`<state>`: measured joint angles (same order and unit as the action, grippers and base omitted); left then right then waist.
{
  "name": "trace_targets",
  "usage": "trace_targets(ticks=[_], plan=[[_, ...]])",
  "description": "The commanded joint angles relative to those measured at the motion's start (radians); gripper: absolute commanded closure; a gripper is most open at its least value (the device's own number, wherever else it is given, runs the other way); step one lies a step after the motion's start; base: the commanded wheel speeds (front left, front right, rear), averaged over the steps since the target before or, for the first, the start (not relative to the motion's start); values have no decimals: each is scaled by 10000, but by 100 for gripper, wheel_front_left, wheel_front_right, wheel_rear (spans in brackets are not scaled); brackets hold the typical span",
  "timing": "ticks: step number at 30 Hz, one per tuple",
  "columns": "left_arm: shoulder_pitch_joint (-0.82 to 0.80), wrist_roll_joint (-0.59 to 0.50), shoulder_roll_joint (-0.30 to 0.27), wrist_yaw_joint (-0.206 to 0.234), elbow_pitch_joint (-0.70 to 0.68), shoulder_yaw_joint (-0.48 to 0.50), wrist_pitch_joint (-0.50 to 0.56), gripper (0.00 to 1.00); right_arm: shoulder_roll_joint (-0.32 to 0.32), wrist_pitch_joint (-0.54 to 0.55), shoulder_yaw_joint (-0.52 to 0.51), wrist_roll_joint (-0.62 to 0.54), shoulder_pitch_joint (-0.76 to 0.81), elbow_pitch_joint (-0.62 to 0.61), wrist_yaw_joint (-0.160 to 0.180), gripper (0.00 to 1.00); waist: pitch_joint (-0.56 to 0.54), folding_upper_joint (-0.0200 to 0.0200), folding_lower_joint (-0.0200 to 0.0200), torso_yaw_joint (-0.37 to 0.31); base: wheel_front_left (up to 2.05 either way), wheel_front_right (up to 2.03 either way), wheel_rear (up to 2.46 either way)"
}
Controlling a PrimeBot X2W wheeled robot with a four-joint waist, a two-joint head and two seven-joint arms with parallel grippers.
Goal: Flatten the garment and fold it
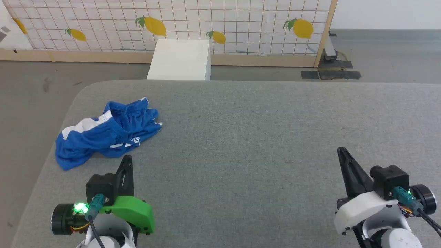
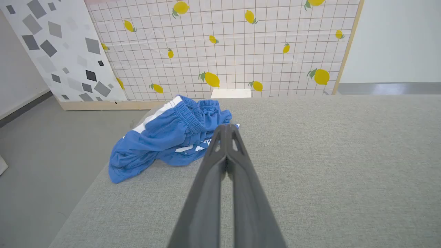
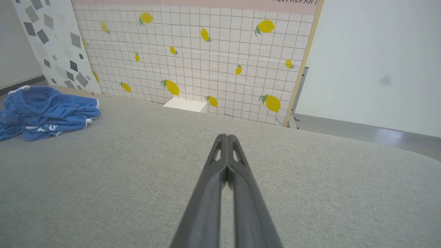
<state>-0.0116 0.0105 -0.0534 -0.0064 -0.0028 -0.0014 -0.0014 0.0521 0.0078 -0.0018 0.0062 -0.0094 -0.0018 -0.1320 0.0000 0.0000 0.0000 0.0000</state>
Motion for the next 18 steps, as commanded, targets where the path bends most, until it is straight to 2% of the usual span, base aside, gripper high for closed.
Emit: trace_targets(ticks=[1, 18], plan=[[116, -105, 32, 64, 28, 14, 14, 100, -19, -78, 18, -62, 94, 18, 13, 100, 0, 0, 0, 0, 0, 0, 0], [116, -105, 32, 64, 28, 14, 14, 100, -19, -78, 18, -62, 94, 18, 13, 100, 0, 0, 0, 0, 0, 0, 0]])
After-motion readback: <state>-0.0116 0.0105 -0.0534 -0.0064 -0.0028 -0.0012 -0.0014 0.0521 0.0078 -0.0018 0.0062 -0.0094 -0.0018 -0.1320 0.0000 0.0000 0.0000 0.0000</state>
